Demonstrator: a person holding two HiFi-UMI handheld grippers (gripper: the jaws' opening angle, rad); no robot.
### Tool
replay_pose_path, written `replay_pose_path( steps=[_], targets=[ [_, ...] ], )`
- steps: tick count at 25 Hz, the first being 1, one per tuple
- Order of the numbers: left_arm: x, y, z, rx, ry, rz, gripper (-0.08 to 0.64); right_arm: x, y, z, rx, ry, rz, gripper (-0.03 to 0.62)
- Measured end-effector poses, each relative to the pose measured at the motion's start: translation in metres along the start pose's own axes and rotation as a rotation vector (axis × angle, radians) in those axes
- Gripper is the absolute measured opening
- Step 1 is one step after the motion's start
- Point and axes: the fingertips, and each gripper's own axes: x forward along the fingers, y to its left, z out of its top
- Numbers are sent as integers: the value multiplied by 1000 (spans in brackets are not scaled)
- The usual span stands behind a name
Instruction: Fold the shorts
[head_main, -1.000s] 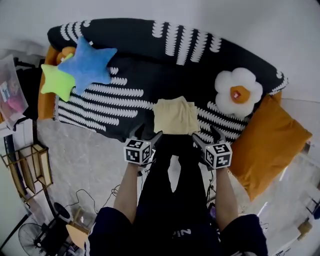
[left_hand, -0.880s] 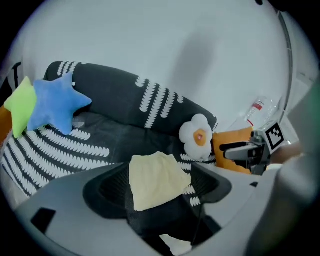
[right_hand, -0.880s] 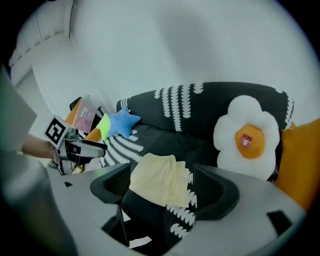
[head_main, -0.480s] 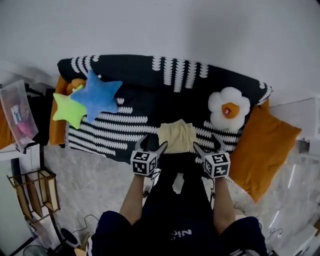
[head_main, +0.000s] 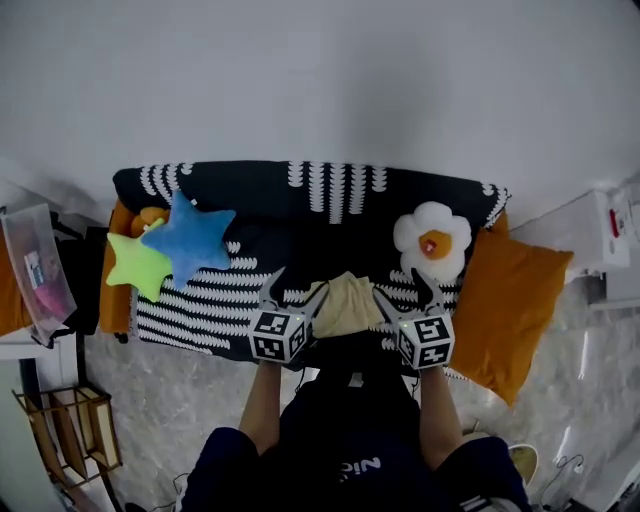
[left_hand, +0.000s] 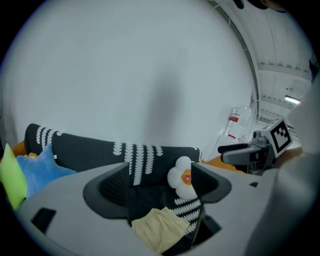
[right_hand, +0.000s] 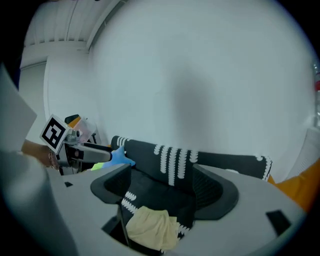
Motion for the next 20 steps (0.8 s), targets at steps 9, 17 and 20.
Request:
replay_pose_path(
  steps=[9, 17, 20],
  targets=[
    [-32, -27, 103, 141, -183, -27, 367, -50, 5, 106, -106, -230, -79, 374],
    [-92, -71, 198, 254, -418, -59, 367, -117, 14, 186, -186, -434, -150, 377],
    [-108, -84, 217, 295, -461, -54, 367, -137, 16, 202, -201, -485, -154, 377]
  ],
)
